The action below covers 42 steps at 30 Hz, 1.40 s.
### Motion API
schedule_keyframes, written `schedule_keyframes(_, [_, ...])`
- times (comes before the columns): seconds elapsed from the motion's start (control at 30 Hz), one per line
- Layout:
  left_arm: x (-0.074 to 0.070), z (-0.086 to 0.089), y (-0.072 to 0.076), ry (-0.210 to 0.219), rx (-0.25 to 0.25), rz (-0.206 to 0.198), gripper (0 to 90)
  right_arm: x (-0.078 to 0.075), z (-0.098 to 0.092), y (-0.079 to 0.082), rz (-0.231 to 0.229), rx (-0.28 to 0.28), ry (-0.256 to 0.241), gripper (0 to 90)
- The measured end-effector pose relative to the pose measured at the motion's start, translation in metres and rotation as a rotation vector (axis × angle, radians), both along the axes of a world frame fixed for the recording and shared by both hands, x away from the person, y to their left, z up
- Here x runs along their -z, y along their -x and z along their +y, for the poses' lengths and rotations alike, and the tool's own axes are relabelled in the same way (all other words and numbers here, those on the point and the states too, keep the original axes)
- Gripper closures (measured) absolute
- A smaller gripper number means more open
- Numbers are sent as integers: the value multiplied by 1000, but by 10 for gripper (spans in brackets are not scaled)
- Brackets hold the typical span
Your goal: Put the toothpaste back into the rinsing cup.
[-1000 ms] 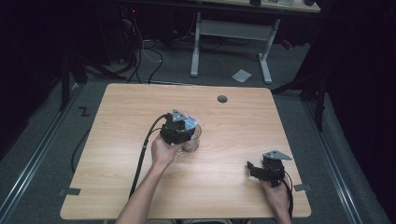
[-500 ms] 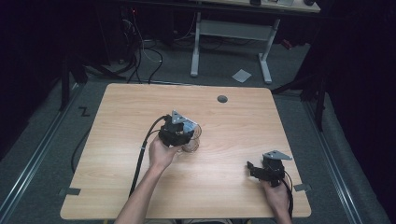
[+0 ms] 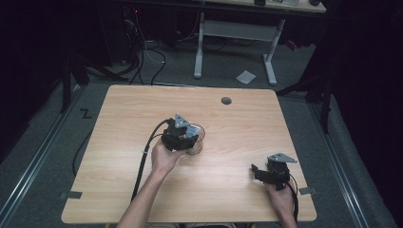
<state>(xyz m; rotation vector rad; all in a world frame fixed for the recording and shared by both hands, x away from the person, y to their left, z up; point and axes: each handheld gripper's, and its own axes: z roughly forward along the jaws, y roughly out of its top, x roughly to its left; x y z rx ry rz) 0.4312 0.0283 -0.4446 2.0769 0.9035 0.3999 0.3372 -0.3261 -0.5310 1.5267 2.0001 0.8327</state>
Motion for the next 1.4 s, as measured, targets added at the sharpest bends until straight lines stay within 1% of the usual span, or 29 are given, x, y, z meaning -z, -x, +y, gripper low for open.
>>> schedule_keyframes(0.33, [-2, 0, 1, 13, -3, -1, 420, 0, 0, 0, 0, -1, 1, 246])
schedule_keyframes(0.5, [-3, 2, 1, 38, -8, 11, 367, 0, 0, 0, 0, -1, 1, 245])
schedule_keyframes(0.8, [-5, 6, 1, 41, -17, 18, 299, 0, 0, 0, -1, -1, 1, 246])
schedule_keyframes(0.97, [-7, 8, 3, 40, -20, 15, 279, 0, 0, 0, 0, -1, 1, 245])
schedule_keyframes(1.4, [-12, 21, 10, 64, -36, 1, 269, 0, 0, 0, -1, -1, 1, 245])
